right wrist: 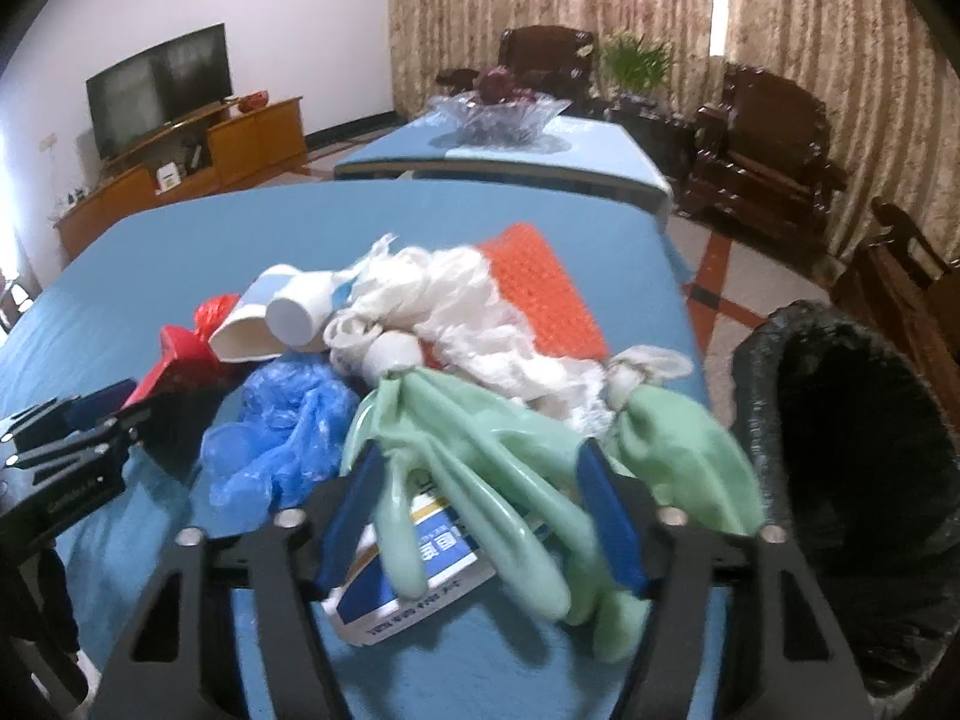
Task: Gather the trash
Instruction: 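Grasp the red packet with the left tool while the right tool grasps the green gloves, then lift the red packet with the left tool while the right tool lifts the green gloves, then drop the red packet and green gloves into the black bin with both tools, then return both tools to the pile and grasp the other green glove with the right tool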
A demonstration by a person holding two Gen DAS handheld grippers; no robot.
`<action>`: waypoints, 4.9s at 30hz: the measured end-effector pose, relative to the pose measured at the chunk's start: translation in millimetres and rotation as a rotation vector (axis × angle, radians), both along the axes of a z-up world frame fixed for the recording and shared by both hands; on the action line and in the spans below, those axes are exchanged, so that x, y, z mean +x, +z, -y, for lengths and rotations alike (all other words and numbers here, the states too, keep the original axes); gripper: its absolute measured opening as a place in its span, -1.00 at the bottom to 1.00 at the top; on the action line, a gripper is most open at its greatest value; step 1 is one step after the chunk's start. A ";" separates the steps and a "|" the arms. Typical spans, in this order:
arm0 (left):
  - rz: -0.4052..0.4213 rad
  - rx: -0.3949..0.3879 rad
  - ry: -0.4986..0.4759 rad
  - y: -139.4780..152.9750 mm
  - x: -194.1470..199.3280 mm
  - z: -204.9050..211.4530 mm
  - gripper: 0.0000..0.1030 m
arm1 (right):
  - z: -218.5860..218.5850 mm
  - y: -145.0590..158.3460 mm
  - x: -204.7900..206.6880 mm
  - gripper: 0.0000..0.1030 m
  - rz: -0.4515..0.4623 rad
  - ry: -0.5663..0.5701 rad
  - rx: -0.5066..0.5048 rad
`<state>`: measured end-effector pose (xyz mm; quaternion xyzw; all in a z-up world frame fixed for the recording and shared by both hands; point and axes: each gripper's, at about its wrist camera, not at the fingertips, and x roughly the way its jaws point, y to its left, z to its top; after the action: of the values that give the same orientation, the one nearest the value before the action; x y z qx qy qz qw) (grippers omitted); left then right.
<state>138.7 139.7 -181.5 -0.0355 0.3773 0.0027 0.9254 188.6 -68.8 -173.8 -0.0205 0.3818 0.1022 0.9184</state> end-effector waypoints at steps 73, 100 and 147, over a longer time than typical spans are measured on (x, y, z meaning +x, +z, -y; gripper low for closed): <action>-0.209 -0.241 -0.186 -31.6 -58.4 22.6 -0.52 | 46.0 39.3 -80.0 -0.78 0.067 0.011 0.111; 0.098 -0.203 -0.337 84.3 -64.8 64.4 -0.81 | 74.0 100.4 -87.5 -0.78 0.221 -0.062 0.129; 0.152 -0.009 -0.192 71.3 26.4 83.1 0.78 | 129.1 69.8 -39.9 0.89 0.192 -0.296 0.084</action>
<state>165.1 56.5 -110.2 -0.0035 0.3079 -0.0905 0.9471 148.7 -197.9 -104.0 0.0648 0.2868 -0.0208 0.9556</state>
